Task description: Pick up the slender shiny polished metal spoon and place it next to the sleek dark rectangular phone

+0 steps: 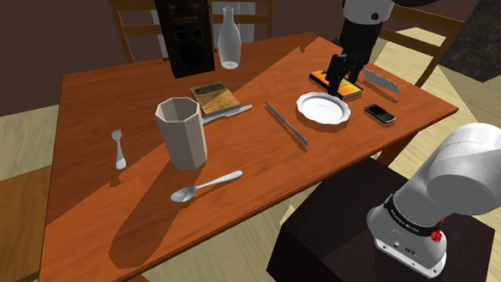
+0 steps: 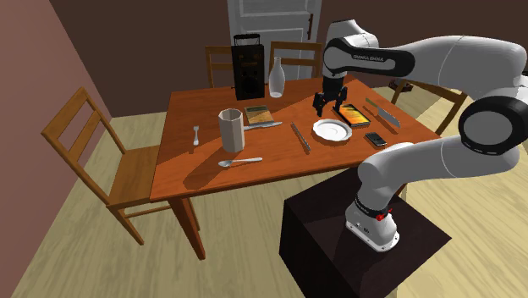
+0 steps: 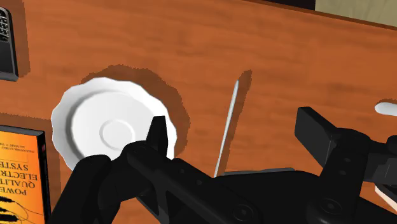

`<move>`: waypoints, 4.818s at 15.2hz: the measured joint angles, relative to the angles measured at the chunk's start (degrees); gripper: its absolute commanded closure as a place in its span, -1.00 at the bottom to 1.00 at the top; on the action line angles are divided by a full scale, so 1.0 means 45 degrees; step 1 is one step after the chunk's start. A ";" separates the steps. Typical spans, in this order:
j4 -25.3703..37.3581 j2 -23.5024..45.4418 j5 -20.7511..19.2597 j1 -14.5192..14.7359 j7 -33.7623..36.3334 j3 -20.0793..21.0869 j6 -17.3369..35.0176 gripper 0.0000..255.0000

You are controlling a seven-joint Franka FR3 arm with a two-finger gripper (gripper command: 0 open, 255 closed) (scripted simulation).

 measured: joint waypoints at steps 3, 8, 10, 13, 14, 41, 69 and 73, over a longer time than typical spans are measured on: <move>-0.0164 0.0039 0.0212 0.0106 0.0405 0.0318 0.0280 -1.00; -0.0254 0.0703 0.1070 0.0542 0.2187 0.1757 0.1372 -1.00; -0.0373 0.0963 0.1331 0.0673 0.2844 0.2279 0.1893 -1.00; -0.0228 0.1767 0.1675 0.0832 0.3983 0.3229 0.2787 -1.00; -0.0069 0.2114 0.1734 0.0850 0.4360 0.3541 0.3053 -1.00; 0.8527 1.4818 -0.6150 0.2863 1.6778 0.7927 0.5598 -1.00; 0.8519 1.5154 -0.6426 0.2927 1.6899 0.7754 0.5888 1.00; 0.8826 1.4810 -0.6095 0.2835 1.6626 0.7928 0.5335 1.00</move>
